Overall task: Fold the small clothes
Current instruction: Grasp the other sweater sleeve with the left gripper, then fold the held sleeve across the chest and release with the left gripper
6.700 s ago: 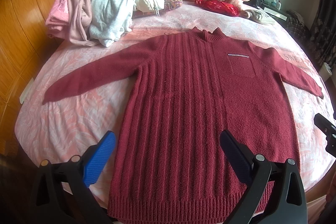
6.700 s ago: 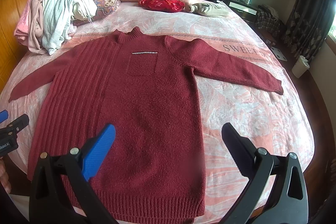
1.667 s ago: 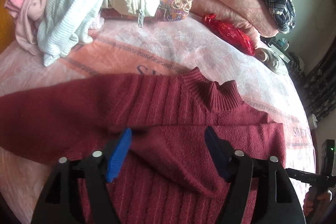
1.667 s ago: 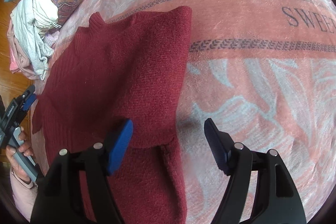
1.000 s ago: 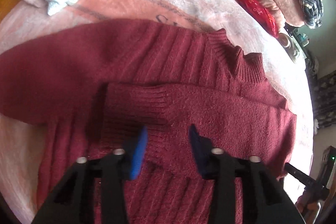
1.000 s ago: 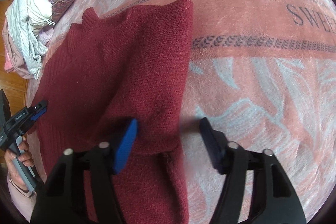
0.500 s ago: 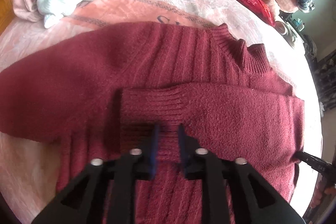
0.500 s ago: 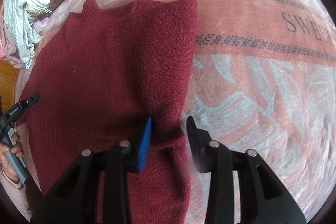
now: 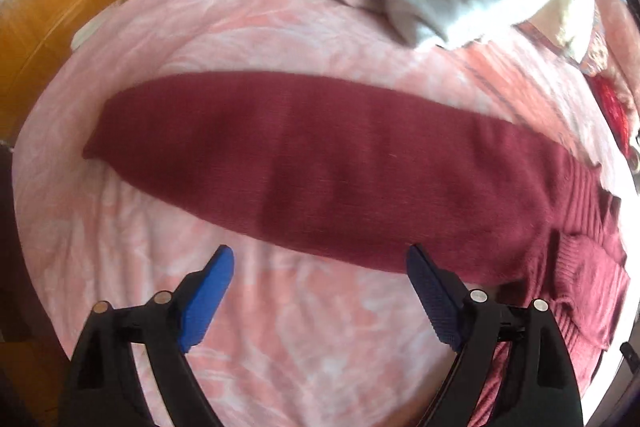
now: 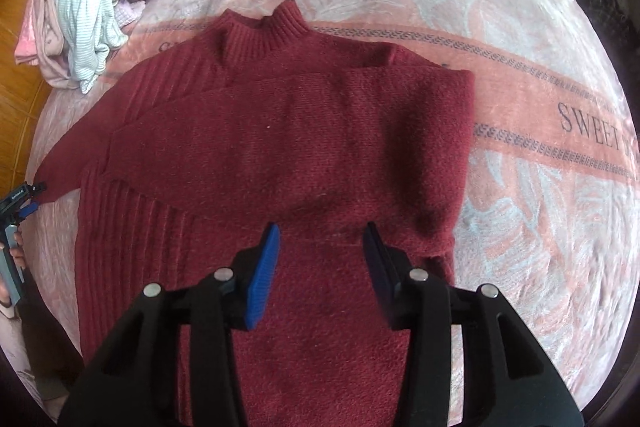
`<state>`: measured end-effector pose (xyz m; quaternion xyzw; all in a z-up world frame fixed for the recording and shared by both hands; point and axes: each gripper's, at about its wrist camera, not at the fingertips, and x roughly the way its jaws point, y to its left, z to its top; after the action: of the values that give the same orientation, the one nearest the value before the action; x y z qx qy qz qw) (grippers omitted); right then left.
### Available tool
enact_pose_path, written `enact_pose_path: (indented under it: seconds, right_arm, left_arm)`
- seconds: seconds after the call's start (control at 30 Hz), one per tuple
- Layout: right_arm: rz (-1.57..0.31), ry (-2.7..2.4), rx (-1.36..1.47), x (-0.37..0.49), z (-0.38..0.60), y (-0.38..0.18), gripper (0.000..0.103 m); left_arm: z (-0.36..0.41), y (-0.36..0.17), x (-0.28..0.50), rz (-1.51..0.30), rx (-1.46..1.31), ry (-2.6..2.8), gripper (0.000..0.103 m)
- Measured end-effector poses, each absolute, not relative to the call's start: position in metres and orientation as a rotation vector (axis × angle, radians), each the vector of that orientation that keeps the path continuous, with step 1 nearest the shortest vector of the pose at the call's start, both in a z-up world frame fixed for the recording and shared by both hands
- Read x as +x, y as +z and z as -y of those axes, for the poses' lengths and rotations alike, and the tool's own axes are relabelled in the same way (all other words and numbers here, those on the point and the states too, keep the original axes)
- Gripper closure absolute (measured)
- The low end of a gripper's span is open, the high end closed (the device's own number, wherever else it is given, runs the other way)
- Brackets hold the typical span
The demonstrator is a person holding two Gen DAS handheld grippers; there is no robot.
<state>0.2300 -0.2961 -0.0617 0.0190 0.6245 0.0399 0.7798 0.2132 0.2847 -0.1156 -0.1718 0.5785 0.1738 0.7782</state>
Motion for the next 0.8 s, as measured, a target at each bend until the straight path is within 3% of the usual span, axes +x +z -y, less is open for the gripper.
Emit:
enact_pose_path:
  seconds: [0.27, 0.33, 0.47, 0.5, 0.53, 0.8]
  right_arm:
    - [-1.358, 0.095, -0.003, 0.236, 0.257, -0.065, 0.057]
    - [-1.363, 0.098, -0.004, 0.236, 0.251, -0.069, 0.057]
    - [-1.379, 0.107, -0.019, 0.236, 0.24, -0.074, 0.057]
    - [-1.381, 0.109, -0.025, 0.235, 0.238, -0.075, 0.057]
    - [-1.381, 0.11, -0.03, 0.234, 0.237, -0.075, 0.057]
    - [-1.372, 0.101, -0.001, 0.233, 0.249, -0.073, 0.056]
  left_arm:
    - [-0.387, -0.149, 0.198, -1.228, -0.546, 0.515, 0.015]
    - [-0.4, -0.161, 0.198, -1.234, -0.593, 0.497, 0.034]
    - [-0.408, -0.165, 0.194, -1.221, -0.614, 0.53, 0.048]
    - [-0.408, -0.161, 0.193, -1.205, -0.595, 0.545, 0.065]
    - [-0.407, -0.155, 0.192, -1.178, -0.591, 0.533, 0.096]
    - [-0.379, -0.105, 0.195, -1.013, -0.579, 0.416, 0.097]
